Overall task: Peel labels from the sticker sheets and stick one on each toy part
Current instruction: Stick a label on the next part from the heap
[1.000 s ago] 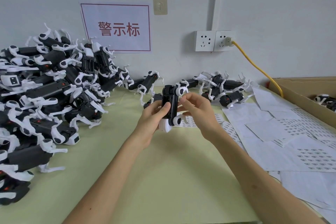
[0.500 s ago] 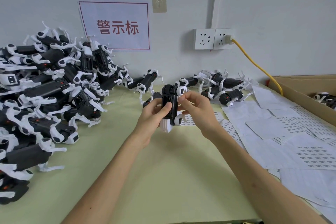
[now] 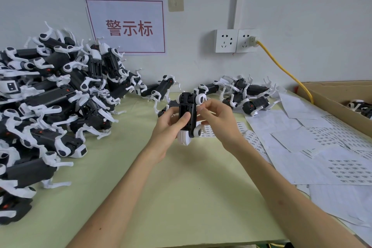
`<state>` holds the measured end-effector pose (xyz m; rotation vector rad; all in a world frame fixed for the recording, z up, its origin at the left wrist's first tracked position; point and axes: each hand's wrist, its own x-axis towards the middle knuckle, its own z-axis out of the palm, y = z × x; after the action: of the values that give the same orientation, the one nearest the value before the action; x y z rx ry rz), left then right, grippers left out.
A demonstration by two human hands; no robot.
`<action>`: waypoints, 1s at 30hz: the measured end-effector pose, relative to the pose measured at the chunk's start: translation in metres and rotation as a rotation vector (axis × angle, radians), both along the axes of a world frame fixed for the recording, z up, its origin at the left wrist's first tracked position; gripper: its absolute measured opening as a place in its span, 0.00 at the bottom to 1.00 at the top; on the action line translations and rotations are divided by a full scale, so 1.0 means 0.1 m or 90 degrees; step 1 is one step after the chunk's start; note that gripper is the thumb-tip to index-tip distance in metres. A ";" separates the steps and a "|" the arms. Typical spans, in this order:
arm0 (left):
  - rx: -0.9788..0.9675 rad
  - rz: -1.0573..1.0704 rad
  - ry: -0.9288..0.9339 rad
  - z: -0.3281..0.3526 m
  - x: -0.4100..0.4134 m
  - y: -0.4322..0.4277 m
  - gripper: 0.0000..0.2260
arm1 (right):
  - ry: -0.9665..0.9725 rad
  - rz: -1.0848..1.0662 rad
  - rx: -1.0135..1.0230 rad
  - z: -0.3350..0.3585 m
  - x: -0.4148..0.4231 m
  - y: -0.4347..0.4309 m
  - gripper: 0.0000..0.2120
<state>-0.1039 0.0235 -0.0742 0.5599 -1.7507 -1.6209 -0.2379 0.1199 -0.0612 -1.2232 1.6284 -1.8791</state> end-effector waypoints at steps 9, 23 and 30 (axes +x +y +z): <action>-0.015 -0.002 0.006 -0.03 -0.01 -0.02 0.08 | 0.004 -0.003 0.000 -0.01 -0.01 -0.01 0.08; 0.024 -0.010 0.020 -0.01 0.01 -0.01 0.16 | 0.000 -0.016 0.083 -0.06 0.02 -0.04 0.20; 0.157 -0.084 0.047 -0.02 -0.03 -0.05 0.14 | 0.004 0.042 0.093 -0.04 0.11 -0.05 0.15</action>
<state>-0.1066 0.0182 -0.0764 0.4991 -1.5736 -1.9414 -0.2267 0.1145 -0.0657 -1.2084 1.6755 -1.6858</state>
